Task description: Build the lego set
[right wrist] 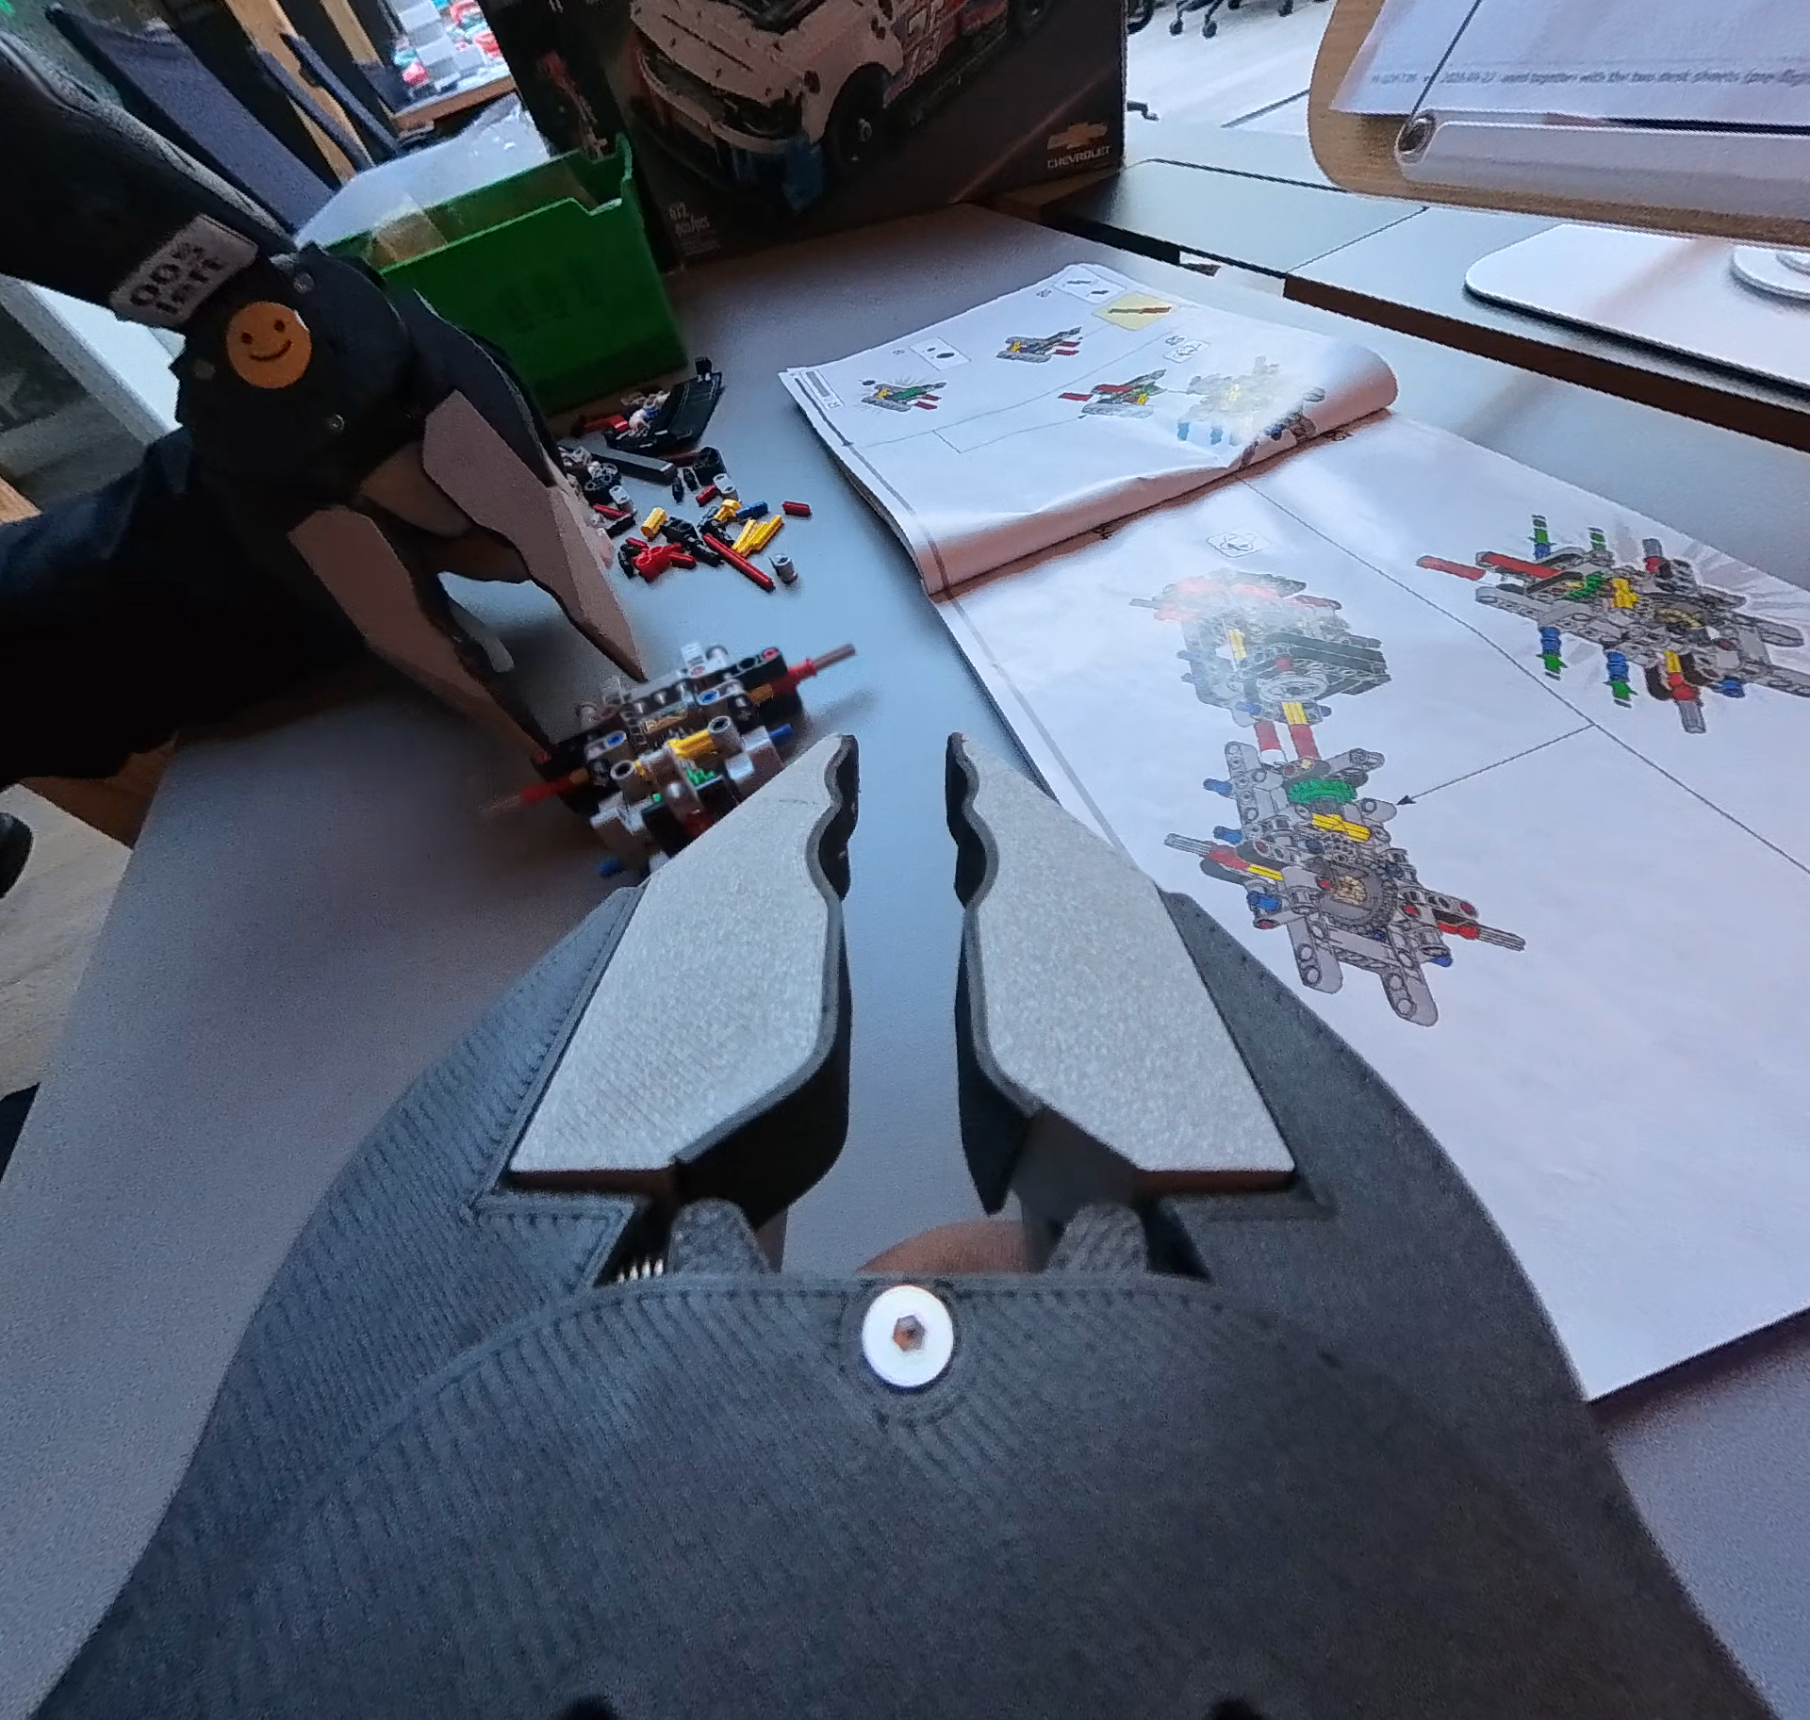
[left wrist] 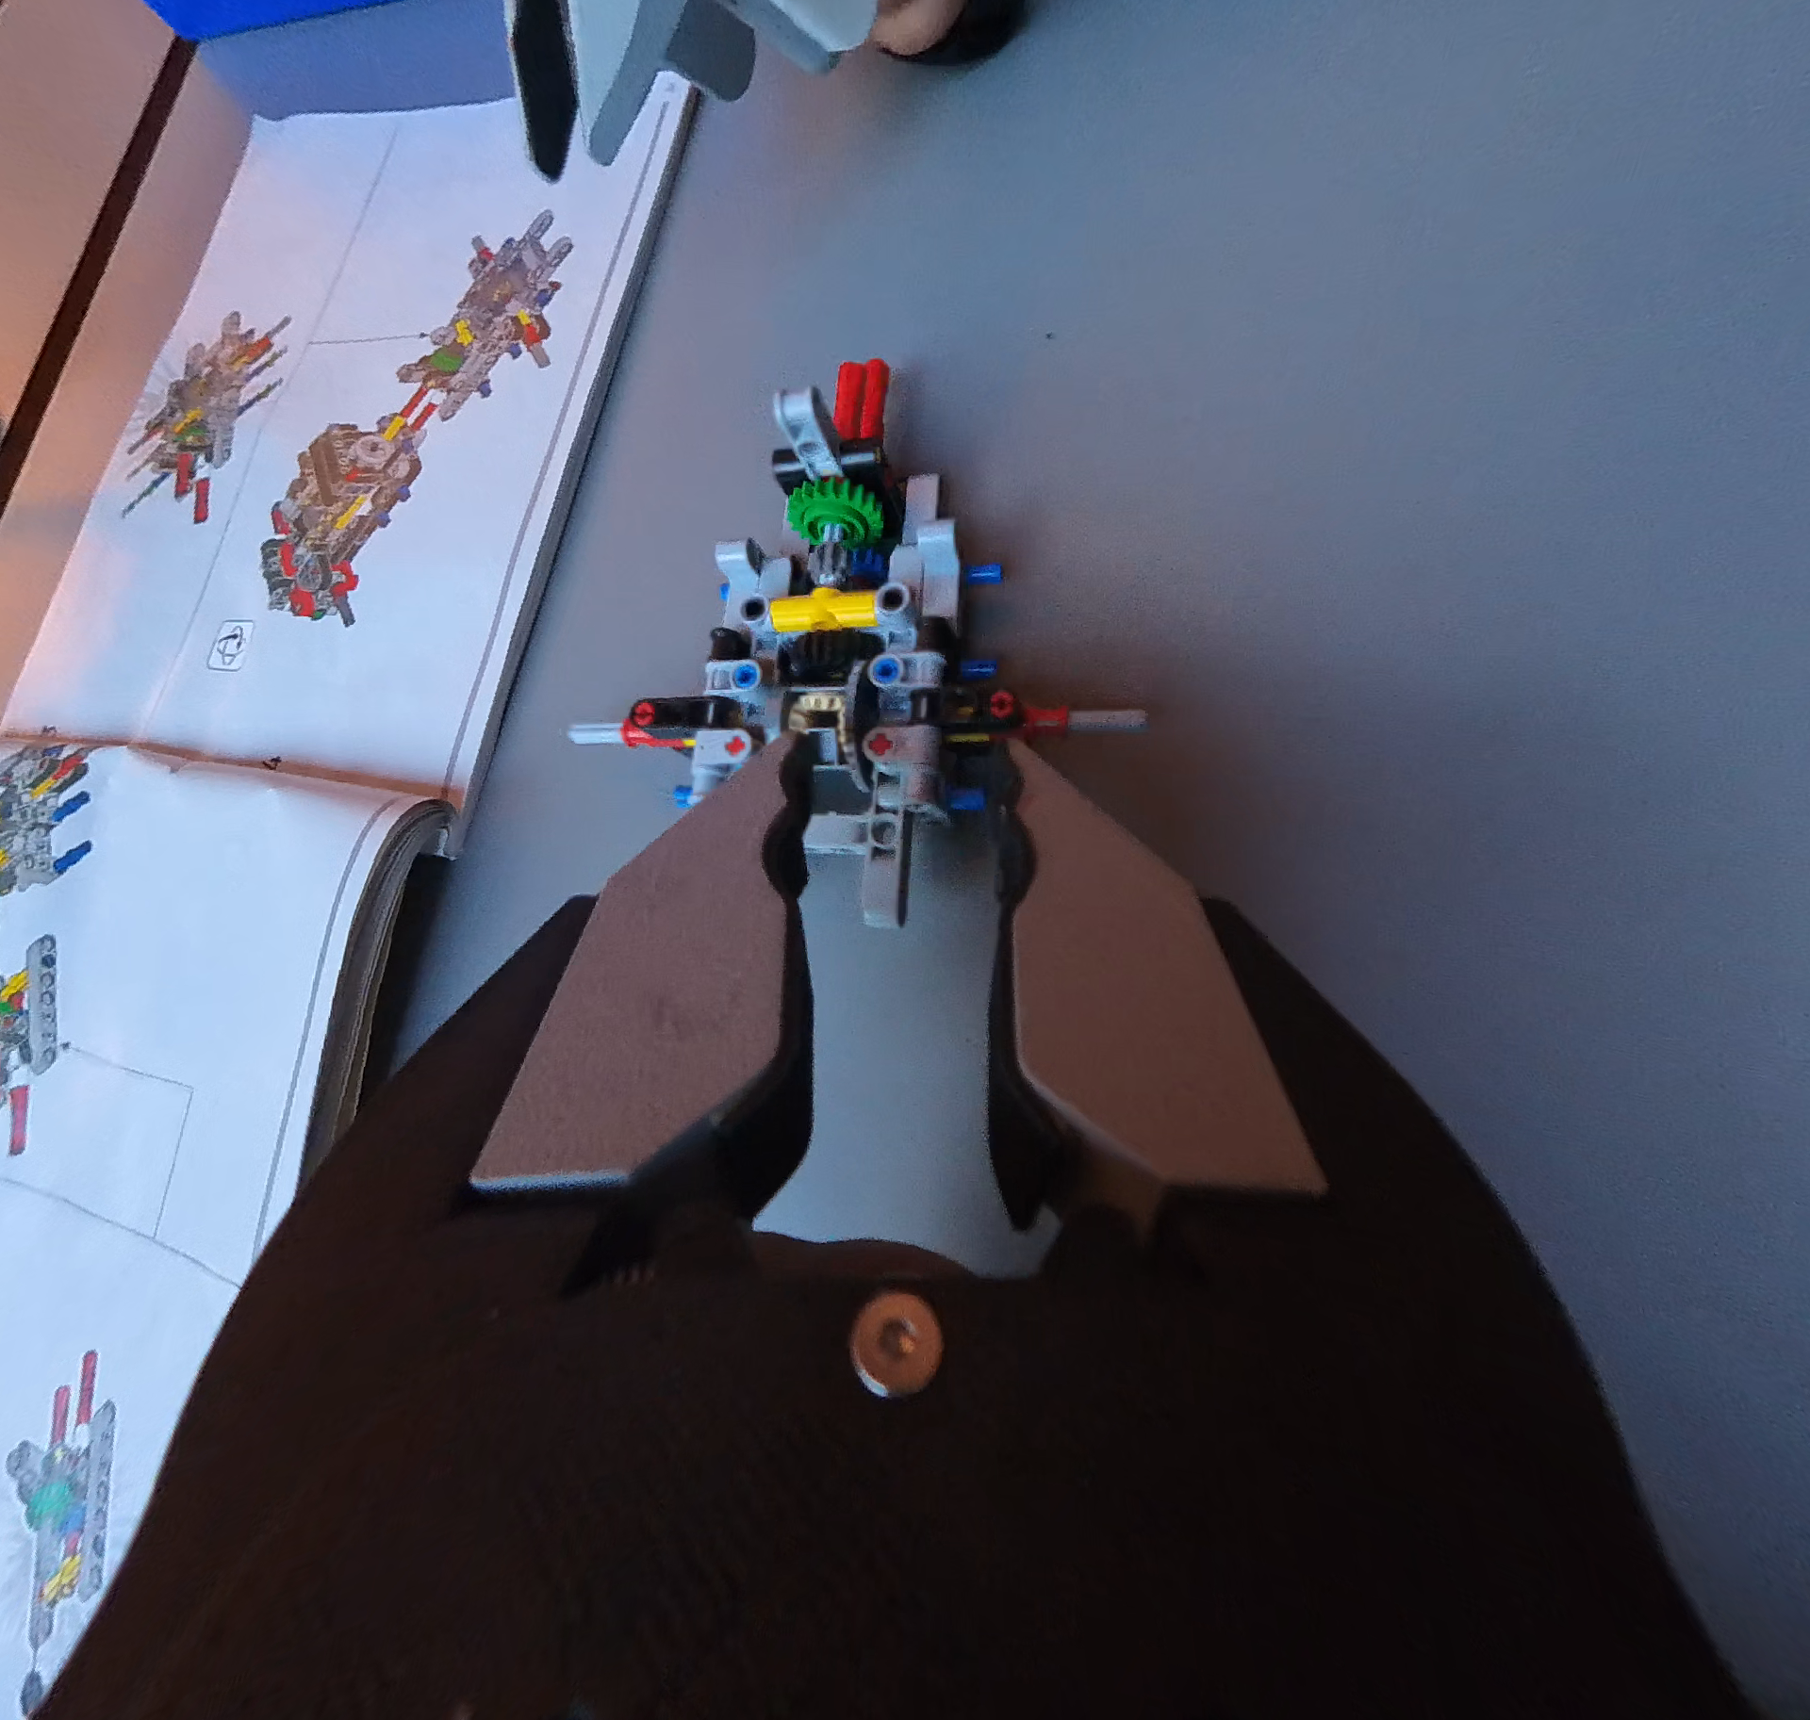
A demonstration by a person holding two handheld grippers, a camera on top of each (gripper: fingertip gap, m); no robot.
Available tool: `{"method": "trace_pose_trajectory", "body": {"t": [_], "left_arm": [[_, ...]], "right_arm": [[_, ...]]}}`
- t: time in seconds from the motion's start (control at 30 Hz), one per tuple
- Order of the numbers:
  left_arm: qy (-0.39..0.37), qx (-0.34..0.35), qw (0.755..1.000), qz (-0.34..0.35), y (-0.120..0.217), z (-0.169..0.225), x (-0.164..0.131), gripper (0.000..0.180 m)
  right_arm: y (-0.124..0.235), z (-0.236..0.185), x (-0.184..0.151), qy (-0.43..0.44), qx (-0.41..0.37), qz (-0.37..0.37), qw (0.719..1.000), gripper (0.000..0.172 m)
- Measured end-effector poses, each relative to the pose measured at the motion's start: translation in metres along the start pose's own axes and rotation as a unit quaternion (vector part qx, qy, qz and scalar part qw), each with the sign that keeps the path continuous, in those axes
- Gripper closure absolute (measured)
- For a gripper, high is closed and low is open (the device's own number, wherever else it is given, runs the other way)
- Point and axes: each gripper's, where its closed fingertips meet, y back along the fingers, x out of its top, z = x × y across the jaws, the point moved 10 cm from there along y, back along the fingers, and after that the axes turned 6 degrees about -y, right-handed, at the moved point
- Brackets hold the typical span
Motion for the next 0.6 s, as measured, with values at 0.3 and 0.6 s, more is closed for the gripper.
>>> {"method": "trace_pose_trajectory", "body": {"t": [0.3, 0.6], "left_arm": [[0.109, 0.067, 0.987, 0.096, 0.021, -0.027, -0.001, 0.153], [0.196, 0.139, 0.970, 0.031, 0.014, -0.048, -0.027, 0.155]], "right_arm": [[0.001, 0.000, 0.000, -0.002, 0.000, 0.007, 1.000, 0.157], [-0.001, -0.005, -0.001, 0.024, 0.000, -0.005, 1.000, 0.155]]}}
